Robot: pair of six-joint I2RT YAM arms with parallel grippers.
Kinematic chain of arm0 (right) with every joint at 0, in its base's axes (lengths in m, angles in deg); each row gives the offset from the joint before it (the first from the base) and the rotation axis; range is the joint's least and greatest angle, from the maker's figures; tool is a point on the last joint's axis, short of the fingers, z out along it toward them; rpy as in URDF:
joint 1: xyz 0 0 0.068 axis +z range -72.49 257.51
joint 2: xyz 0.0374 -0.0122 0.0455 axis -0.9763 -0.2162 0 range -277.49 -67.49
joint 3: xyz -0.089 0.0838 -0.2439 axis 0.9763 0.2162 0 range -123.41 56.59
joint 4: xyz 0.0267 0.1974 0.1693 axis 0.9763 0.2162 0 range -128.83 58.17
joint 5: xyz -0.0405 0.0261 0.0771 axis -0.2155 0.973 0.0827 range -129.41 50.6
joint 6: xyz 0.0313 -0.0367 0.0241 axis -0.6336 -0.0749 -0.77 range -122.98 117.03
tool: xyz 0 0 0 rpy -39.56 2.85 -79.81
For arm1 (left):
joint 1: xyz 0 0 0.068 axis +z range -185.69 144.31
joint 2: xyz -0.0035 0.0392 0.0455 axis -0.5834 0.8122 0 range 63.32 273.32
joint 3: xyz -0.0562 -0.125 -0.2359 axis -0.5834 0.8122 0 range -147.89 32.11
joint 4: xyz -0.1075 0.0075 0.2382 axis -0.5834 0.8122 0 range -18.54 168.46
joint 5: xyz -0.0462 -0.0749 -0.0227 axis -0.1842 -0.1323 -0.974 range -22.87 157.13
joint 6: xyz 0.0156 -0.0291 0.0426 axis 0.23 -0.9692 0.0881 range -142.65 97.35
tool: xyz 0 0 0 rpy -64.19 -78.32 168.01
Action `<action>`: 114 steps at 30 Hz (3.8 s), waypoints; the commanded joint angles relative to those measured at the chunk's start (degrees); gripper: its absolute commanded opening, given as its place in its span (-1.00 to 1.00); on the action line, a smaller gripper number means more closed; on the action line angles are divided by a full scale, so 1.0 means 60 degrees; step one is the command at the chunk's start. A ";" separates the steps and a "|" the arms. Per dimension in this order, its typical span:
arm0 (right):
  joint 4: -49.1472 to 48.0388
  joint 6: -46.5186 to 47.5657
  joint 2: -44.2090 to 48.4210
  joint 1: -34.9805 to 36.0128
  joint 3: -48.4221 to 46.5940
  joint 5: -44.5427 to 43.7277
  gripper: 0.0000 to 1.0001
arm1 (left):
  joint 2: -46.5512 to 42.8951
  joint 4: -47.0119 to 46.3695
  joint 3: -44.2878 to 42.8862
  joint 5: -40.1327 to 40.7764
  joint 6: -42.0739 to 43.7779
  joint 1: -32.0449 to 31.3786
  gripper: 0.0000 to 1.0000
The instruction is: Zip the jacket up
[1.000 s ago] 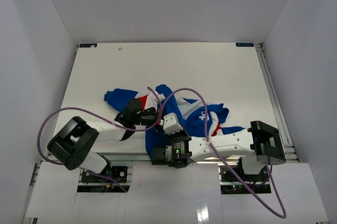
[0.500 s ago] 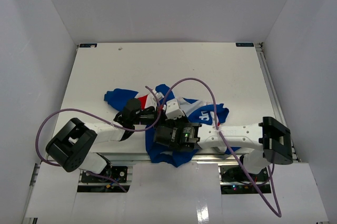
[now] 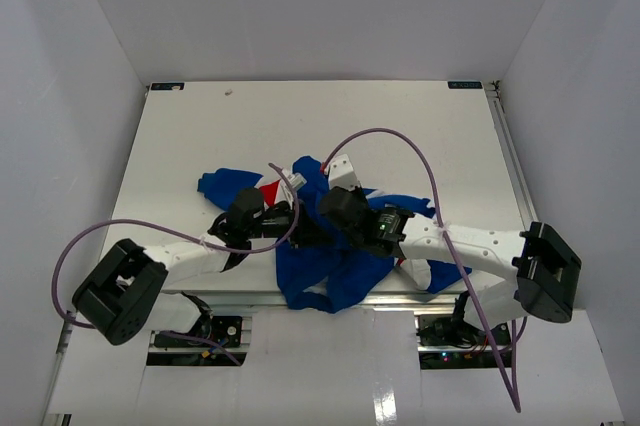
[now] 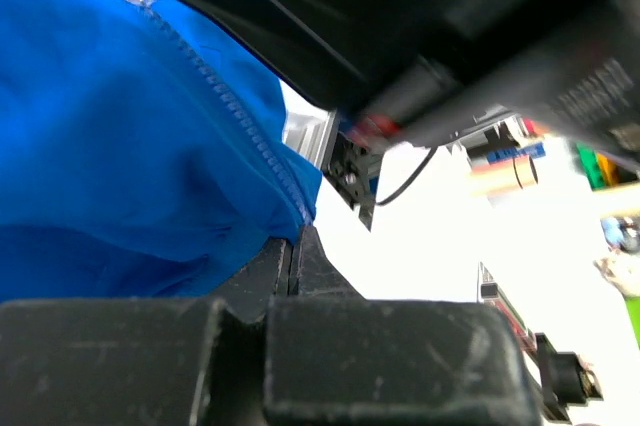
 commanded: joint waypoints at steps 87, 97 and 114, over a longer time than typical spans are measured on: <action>-0.6852 0.0848 -0.1717 -0.5519 0.1946 1.1934 0.10 | 0.1871 0.4100 -0.1902 0.6064 0.3288 -0.0178 -1.00; -0.6975 0.0683 -0.3100 -0.6059 0.1451 1.3348 0.27 | 0.1624 0.4102 -0.1804 0.6281 0.3375 -0.0174 -1.00; -0.8201 0.0106 -0.3749 -0.6184 0.1327 1.4528 -0.47 | 0.1893 0.4161 -0.1921 0.6296 0.3316 -0.0175 -1.00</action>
